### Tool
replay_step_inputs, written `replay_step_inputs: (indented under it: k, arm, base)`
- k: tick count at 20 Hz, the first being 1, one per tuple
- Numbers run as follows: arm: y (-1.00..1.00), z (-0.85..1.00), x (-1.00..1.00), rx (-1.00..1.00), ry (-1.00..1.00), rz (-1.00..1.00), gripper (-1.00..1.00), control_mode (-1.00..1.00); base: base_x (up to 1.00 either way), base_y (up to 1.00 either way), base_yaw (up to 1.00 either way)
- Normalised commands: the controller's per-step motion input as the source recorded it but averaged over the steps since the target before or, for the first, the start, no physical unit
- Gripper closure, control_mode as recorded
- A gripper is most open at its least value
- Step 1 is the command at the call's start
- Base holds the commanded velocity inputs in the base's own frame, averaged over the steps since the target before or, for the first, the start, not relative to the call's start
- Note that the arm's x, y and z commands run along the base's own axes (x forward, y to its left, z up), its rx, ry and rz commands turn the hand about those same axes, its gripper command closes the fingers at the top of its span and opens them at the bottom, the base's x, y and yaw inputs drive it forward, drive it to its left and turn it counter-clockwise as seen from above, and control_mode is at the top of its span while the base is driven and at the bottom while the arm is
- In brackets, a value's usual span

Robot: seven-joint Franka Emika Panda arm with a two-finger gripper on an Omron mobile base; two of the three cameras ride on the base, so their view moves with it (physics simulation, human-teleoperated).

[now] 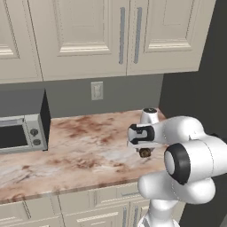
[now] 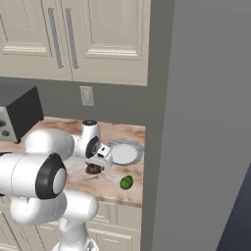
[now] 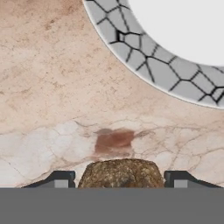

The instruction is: Pick the avocado and bread from the counter and place them on the plate. Then pick the jam from the cabinet and place it next to the plate. Lastly close the cabinet door.

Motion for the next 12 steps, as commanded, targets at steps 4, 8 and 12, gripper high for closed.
replay_step_inputs:
  k: [4, 8, 12]
  arm:
    - [-0.1, -0.26, -0.22, 0.0, 0.0, 0.0, 1.0, -1.0]
    - [-0.11, -0.02, -0.34, 0.04, 0.0, 0.0, 1.0, -1.0]
    - [0.0, 0.37, -0.39, 0.06, -0.13, 0.0, 1.0, -1.0]
  base:
    - [0.0, 0.0, 0.0]
    - [0.0, 0.0, 0.0]
    - [0.0, 0.0, 0.0]
